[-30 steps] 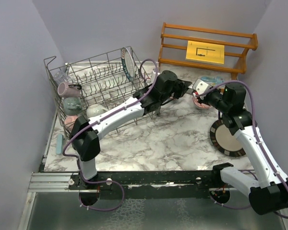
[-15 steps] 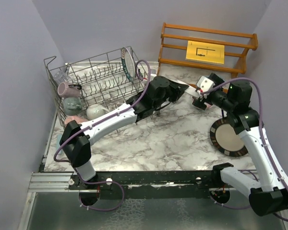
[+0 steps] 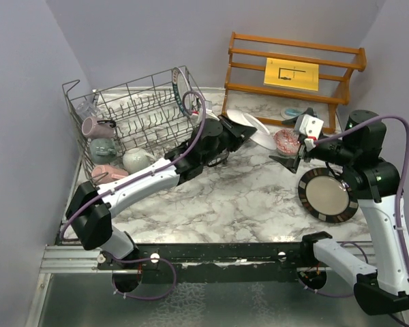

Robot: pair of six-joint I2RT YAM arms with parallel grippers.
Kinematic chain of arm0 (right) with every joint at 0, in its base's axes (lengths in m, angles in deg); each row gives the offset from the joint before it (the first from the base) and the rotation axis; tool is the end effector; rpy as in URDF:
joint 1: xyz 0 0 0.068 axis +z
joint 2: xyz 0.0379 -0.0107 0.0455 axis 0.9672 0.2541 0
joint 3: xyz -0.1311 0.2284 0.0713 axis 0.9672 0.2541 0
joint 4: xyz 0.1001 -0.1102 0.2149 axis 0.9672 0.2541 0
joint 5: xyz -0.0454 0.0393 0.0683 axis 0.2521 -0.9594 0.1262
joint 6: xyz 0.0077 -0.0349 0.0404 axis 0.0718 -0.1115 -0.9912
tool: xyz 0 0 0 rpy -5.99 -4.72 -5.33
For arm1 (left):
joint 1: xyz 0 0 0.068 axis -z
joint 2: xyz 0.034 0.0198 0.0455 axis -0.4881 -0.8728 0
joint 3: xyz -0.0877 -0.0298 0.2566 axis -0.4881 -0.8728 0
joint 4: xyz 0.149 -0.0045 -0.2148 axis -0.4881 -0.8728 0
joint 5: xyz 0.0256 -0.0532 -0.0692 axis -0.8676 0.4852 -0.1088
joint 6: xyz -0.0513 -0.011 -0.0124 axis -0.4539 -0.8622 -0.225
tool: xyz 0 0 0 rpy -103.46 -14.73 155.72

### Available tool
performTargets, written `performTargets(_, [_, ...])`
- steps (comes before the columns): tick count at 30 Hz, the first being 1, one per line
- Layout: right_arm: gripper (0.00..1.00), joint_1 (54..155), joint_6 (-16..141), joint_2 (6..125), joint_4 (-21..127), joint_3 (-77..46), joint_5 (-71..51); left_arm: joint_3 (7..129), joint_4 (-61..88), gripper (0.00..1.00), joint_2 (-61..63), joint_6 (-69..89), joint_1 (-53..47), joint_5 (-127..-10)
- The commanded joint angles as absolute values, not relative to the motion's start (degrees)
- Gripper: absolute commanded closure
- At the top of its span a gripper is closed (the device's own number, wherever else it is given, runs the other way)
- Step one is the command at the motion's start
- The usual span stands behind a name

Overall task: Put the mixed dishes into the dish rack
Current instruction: Pick up the plate at the center of the board, then insert the plate into the dish rack.

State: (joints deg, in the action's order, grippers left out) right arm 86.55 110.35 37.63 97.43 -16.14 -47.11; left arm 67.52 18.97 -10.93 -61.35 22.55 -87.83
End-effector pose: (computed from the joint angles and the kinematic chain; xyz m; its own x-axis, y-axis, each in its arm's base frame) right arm 0.1481 0.0552 0.4401 0.2358 -0.4261 -0.8734 -0.8275 0.3833 -0.4104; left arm 0.2328 -0.2848 0.3538 -0.6611 -0.7352 -0.1493 -0.0064 0.2046 -0.9788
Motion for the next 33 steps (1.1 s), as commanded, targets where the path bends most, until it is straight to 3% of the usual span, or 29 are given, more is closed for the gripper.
performTargets(1, [0.0, 83.5, 102.2, 36.7, 97.9, -14.9, -54.1, 65.7, 28.0, 1.0, -5.0, -52.5, 21.2, -84.9])
performTargets(12, [0.0, 70.4, 83.8, 38.9, 74.9, 0.7, -62.0, 63.4, 20.7, 1.0, 2.9, -44.0, 9.9, -76.0])
performTargets(19, [0.0, 67.2, 82.1, 39.8, 63.0, 15.4, -63.9, 68.8, 13.2, 1.0, 3.4, -42.5, -2.6, -61.0])
performTargets(26, [0.0, 66.8, 83.7, 41.2, 63.6, 16.5, -63.4, 76.0, 7.0, 1.0, 1.9, -36.8, -14.0, -47.7])
performTargets(33, [0.0, 66.8, 84.1, 42.0, 64.2, 16.5, -61.7, 84.2, -3.3, 1.0, -2.1, -30.3, -25.0, -43.2])
